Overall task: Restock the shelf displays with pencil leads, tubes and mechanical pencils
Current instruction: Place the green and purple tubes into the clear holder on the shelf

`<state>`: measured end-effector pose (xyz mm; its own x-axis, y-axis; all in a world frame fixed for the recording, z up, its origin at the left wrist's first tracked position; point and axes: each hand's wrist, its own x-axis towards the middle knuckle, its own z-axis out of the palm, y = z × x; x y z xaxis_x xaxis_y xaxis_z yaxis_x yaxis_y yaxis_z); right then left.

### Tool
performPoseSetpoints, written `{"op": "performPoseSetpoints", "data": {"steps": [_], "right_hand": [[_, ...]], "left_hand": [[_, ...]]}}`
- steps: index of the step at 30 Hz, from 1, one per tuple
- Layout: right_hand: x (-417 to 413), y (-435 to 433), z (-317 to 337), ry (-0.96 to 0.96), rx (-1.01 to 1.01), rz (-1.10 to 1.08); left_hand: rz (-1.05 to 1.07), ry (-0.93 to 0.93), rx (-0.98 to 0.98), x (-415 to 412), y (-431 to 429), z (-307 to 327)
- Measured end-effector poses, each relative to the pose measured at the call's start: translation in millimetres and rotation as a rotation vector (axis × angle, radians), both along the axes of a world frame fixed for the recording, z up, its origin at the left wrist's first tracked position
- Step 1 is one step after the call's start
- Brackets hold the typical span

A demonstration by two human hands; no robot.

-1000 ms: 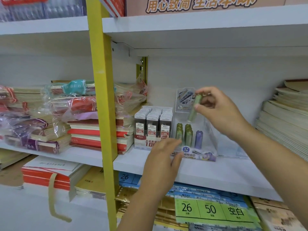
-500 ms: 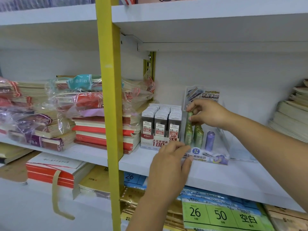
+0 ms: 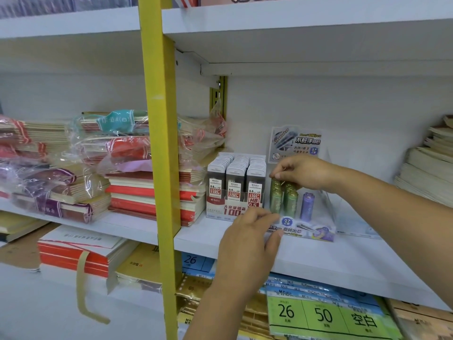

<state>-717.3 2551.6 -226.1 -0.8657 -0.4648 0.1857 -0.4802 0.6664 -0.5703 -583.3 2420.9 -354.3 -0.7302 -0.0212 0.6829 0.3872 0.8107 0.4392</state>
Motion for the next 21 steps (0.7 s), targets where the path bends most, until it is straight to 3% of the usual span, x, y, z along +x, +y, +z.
{"op": "performPoseSetpoints", "data": {"steps": [3, 5, 9, 13, 16, 21], "right_hand": [[4, 1, 2, -0.004, 0.077, 0.012], [13, 5, 5, 0.104, 0.053, 0.005], [59, 25, 8, 0.377, -0.357, 0.014], [135, 59, -20, 0.321, -0.576, 0.142], [177, 84, -66, 0.159, -0.592, 0.153], [210, 104, -216, -0.296, -0.429, 0.001]], "left_hand": [[-0.007, -0.004, -0.003, 0, -1, 0], [-0.013, 0.003, -0.003, 2, 0, 0], [0.006, 0.123, 0.056, 23, 3, -2], [0.024, 0.191, 0.032, 59, 6, -20], [-0.052, 0.01, -0.036, 83, 4, -56], [-0.064, -0.565, 0.017, 133, 9, -173]]}}
